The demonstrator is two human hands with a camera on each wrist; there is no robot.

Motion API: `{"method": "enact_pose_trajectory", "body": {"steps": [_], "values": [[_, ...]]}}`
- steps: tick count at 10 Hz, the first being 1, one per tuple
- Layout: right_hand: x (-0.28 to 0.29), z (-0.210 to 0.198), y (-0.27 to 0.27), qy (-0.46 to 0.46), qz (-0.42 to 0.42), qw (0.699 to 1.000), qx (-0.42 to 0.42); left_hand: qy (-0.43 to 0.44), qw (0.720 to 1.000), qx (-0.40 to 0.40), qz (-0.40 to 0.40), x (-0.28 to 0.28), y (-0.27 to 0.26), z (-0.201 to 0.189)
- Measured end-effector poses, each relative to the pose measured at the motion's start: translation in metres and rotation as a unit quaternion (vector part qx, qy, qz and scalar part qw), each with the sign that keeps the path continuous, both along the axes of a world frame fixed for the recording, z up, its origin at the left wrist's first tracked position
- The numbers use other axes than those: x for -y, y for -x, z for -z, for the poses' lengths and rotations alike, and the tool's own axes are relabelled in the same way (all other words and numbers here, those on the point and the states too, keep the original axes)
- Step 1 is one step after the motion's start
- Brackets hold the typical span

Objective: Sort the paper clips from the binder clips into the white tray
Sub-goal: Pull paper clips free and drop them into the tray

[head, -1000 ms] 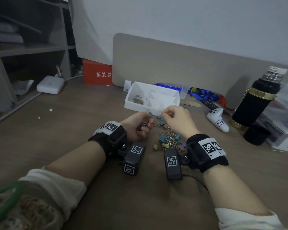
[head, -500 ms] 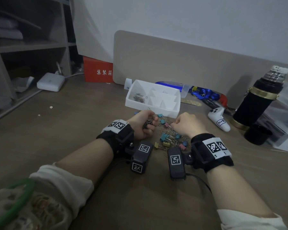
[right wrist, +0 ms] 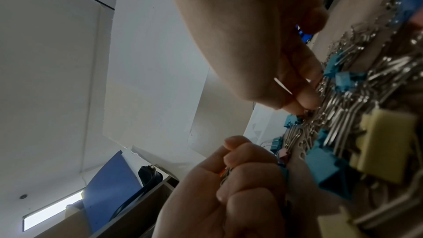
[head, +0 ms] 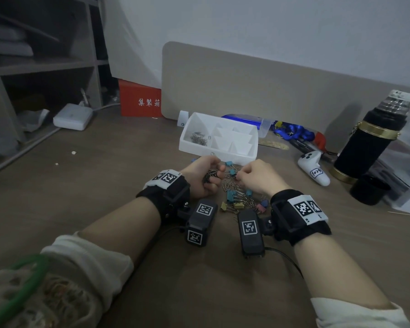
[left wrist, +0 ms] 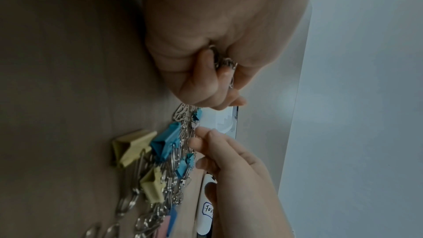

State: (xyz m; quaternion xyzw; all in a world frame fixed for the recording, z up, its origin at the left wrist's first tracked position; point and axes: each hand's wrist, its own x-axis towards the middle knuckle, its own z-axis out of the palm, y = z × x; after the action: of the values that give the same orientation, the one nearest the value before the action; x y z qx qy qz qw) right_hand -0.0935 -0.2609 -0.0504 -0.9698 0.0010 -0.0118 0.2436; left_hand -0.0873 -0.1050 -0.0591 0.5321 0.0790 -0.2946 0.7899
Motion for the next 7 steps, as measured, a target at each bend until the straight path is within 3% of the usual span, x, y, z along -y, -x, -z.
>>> {"method": "enact_pose_trajectory", "body": {"steps": [1, 4, 7], "values": [[0.002, -0.002, 0.001, 0.04, 0.0, 0.999, 0.03, 0.003, 1.0, -0.002, 0.001, 0.0, 0.0, 0.0], [-0.009, -0.004, 0.003, 0.137, 0.005, 0.991, 0.005, 0.016, 1.0, -0.015, 0.003, -0.002, -0.001, 0.001], [-0.023, 0.003, -0.007, 0.158, -0.031, 0.986, -0.052, 0.032, 0.999, -0.017, -0.01, -0.003, -0.003, 0.002]]}}
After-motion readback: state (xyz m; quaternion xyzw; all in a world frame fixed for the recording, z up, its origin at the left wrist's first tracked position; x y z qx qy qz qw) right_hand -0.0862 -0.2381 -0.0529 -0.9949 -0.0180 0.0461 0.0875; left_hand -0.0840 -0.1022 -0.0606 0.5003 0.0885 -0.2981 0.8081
